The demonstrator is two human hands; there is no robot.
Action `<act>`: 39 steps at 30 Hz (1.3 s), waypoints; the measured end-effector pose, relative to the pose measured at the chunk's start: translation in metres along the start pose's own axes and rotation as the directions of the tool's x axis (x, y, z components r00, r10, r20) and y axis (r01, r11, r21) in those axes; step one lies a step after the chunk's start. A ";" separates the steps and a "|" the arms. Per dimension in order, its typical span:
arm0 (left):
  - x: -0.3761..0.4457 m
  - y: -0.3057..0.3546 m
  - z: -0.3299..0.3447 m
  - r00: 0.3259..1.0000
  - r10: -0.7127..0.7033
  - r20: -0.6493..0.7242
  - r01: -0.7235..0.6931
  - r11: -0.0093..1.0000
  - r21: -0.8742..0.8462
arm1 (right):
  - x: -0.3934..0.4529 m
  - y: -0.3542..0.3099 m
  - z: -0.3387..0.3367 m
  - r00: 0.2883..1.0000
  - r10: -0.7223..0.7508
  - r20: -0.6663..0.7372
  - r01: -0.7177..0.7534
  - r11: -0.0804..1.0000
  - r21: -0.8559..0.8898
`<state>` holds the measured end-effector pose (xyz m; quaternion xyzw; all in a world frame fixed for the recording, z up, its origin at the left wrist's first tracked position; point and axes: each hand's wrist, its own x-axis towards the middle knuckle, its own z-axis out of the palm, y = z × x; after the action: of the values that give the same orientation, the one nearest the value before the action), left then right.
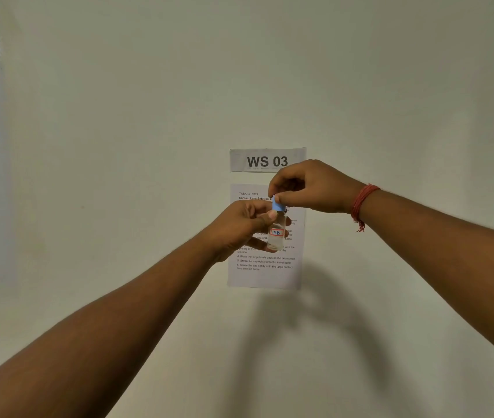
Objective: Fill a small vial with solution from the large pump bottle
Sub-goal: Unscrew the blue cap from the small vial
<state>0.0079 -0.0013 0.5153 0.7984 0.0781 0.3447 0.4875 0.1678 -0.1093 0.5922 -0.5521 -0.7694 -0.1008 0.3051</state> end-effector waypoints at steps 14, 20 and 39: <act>0.002 -0.005 0.003 1.000 -0.007 0.006 0.007 1.000 0.010 | -0.002 0.010 0.003 0.999 0.005 -0.036 -0.005 1.000 0.004; 0.004 -0.006 0.005 1.000 -0.014 -0.007 0.014 1.000 0.015 | -0.002 0.014 0.004 1.000 -0.004 -0.022 0.005 0.999 0.037; 0.001 -0.002 0.002 1.000 -0.016 -0.025 0.016 1.000 0.013 | 0.001 0.013 0.007 0.999 0.007 -0.042 -0.006 1.000 0.014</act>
<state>0.0103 -0.0010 0.5134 0.7967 0.0928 0.3501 0.4838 0.1769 -0.1006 0.5852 -0.5503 -0.7616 -0.1059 0.3254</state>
